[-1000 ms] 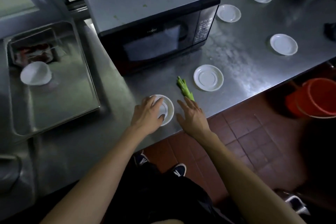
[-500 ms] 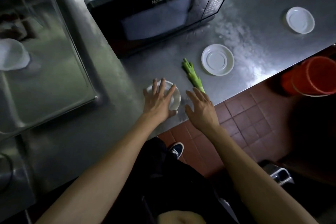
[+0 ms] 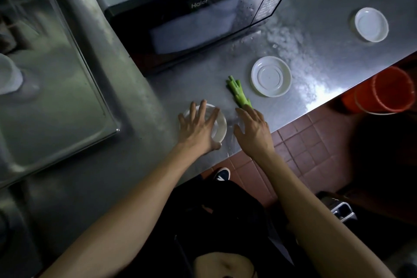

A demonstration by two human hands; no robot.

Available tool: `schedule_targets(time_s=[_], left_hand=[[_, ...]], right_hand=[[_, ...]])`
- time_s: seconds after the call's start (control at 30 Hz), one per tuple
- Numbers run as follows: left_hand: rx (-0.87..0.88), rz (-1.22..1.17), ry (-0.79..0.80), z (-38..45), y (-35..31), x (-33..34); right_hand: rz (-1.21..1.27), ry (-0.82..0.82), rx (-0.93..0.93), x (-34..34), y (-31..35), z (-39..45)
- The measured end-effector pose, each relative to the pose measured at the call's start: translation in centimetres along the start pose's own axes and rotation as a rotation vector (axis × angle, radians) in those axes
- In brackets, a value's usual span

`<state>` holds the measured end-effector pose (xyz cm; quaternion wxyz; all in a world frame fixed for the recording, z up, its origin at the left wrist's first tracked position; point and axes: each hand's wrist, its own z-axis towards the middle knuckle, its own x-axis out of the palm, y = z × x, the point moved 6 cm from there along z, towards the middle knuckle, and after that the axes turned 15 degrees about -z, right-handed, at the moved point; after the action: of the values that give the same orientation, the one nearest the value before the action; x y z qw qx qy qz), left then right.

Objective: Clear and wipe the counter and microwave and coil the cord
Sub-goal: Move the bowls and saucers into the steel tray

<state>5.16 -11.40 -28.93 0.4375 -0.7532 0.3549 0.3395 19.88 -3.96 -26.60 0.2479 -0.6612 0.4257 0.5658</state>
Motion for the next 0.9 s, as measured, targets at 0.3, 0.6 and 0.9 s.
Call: schedule_targets(time_s=[0.3,0.6,0.9], left_hand=[[0.019,-0.07,-0.038,3.6,-3.2,-3.6],[-0.075,-0.038,-0.067,8.1,-8.0,-4.7],[-0.212,-0.045,-0.098,9.9,-9.2,-5.0]], right_hand=[[-0.031,0.023,0.102,-1.8,-4.9,3.8],[-0.165,0.113,-0.008,-2.5,-10.3,10.5],[-0.264,0.191,-0.162,-1.8,-11.4,15.6]])
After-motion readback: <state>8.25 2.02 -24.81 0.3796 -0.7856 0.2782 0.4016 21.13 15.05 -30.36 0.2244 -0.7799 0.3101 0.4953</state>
